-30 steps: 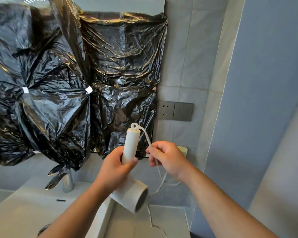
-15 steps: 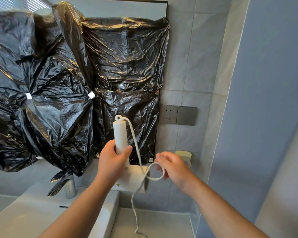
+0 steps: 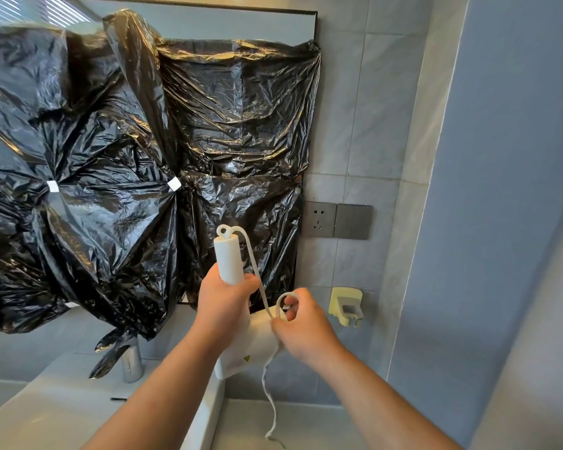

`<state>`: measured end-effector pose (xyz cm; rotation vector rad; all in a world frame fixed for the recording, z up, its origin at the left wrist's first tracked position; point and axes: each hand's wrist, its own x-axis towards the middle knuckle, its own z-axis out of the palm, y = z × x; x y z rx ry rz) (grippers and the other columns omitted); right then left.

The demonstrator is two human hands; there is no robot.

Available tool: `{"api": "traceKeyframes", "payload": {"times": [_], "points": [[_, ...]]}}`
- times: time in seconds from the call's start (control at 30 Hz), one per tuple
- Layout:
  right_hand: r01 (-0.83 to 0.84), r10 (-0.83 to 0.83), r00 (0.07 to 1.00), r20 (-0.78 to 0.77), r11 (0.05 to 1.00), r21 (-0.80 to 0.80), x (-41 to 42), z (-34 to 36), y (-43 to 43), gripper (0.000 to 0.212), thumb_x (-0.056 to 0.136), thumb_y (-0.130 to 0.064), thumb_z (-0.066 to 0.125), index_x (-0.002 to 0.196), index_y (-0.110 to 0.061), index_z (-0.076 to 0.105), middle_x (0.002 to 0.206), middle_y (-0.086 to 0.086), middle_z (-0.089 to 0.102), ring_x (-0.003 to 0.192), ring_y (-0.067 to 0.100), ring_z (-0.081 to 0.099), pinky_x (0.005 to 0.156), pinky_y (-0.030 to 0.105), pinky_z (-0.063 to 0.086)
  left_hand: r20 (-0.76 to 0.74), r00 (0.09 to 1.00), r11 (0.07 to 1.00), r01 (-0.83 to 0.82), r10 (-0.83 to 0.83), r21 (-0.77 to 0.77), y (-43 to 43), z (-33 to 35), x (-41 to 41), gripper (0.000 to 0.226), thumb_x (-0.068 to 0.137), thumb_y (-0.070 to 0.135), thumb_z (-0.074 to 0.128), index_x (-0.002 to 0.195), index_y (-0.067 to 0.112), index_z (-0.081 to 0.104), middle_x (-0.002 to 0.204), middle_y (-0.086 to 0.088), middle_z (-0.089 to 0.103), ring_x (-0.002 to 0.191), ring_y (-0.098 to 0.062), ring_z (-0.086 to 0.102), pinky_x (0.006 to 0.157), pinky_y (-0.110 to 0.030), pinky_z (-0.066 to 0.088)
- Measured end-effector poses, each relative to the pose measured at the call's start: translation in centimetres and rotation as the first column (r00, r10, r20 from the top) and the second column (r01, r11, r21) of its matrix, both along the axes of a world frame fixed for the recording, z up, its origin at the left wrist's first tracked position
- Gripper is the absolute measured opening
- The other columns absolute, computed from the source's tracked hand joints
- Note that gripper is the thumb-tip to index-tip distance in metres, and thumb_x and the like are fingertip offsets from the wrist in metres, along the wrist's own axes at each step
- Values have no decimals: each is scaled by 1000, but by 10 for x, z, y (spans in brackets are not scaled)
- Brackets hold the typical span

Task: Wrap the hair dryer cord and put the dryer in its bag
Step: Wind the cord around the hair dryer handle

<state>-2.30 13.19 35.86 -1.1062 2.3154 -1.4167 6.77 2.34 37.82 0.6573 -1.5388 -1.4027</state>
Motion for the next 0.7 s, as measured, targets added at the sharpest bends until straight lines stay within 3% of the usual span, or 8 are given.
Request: {"api": "traceKeyframes", "payload": {"times": [0.1,0.23,0.33,0.4,0.47,0.57,0.6,0.7], "points": [[-60,64,997,-37,993,98,0,8,3,41,78,-14,57,115,-24,45,104,-1,52,82,13,50,60,22,40,2,994,990,112,-112,87,-4,0,5,30,73,13,80,101,16,68,89,-7,69,76,-21,58,70,-37,46],[-116,133,989,-58,966,230,-2,12,-4,68,87,-13,44,148,-28,19,149,5,30,128,24,42,93,30,41,-6,991,987,133,-133,93,-4,-1,8,25,79,8,78,101,14,68,86,-8,65,75,-22,57,69,-36,47],[-157,183,980,-83,955,253,0,12,-6,66,97,-13,32,154,-24,1,161,3,14,144,22,25,112,34,28,7,990,989,143,-144,47,-5,-1,9,26,79,9,79,102,15,67,90,-8,67,79,-20,59,69,-33,48],[-114,142,982,-127,972,207,-3,11,-10,58,102,-18,29,154,-21,4,153,9,34,130,22,44,104,33,39,35,993,994,111,-110,-7,-7,-2,8,22,78,4,77,95,14,67,84,-6,65,75,-21,58,70,-35,47],[-41,46,996,-73,996,75,-5,10,-15,47,102,-25,28,148,-16,27,114,10,57,86,22,62,71,36,55,68,997,997,44,-40,-67,-8,-4,5,20,76,-2,72,87,14,66,78,-4,63,72,-21,56,68,-35,47],[52,-40,991,132,995,-90,-10,16,-18,30,101,-26,30,109,-6,51,76,11,58,55,23,62,44,36,51,90,994,989,-47,60,-139,-14,-8,4,19,76,-6,67,81,12,63,73,-3,61,67,-20,54,65,-33,47],[76,-45,974,221,988,-134,-11,19,-16,28,101,-27,31,106,-9,52,76,9,61,52,23,62,41,31,48,85,993,987,-73,86,-144,-18,-11,5,18,76,-6,67,81,11,62,73,-3,60,67,-20,54,65,-35,47],[48,79,876,476,967,-250,-21,26,-8,28,102,-28,33,115,-19,56,109,12,68,42,15,51,35,19,34,64,985,982,-152,160,-110,-31,-17,9,17,79,-4,67,82,11,61,76,-4,60,69,-22,54,65,-35,46]]}}
